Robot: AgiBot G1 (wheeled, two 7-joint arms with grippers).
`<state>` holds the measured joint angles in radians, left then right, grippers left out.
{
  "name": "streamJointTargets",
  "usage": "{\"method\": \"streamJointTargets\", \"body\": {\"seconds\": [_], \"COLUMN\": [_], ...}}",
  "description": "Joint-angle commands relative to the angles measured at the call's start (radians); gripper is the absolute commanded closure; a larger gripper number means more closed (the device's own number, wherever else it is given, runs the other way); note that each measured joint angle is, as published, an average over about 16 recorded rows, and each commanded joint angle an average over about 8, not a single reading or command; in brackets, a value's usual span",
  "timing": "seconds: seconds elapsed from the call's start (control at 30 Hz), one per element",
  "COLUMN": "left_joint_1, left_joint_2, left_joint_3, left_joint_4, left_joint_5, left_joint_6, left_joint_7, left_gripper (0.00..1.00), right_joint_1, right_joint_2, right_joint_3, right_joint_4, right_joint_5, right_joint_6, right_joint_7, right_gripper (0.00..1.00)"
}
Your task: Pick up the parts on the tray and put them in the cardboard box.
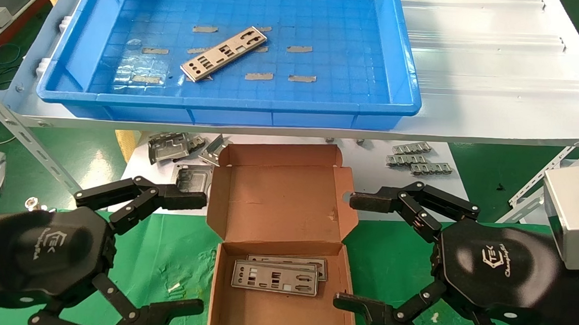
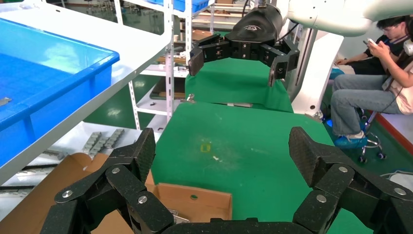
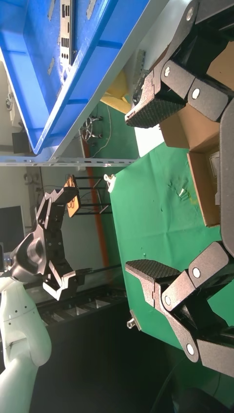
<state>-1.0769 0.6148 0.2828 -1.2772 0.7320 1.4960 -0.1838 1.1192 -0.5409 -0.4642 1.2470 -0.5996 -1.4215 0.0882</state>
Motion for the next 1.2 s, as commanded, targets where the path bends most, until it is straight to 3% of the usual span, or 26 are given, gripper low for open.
{"method": "streamJointTargets", "body": {"seconds": [0.03,1.2], "left_joint_1": [0.000,0.000], "left_joint_2": [0.000,0.000], "left_joint_3": [0.000,0.000], "left_joint_4": [0.000,0.000], "left_joint_5": [0.000,0.000], "left_joint_6": [0.000,0.000], "left_joint_7": [0.000,0.000], "left_gripper": [0.00,0.00], "right_joint_1": [0.000,0.000], "right_joint_2": [0.000,0.000], "right_joint_3": [0.000,0.000], "right_joint_4": [0.000,0.000], "right_joint_5": [0.000,0.000], "right_joint_6": [0.000,0.000], "right_joint_7": [0.000,0.000], "right_gripper": [0.00,0.00]}}
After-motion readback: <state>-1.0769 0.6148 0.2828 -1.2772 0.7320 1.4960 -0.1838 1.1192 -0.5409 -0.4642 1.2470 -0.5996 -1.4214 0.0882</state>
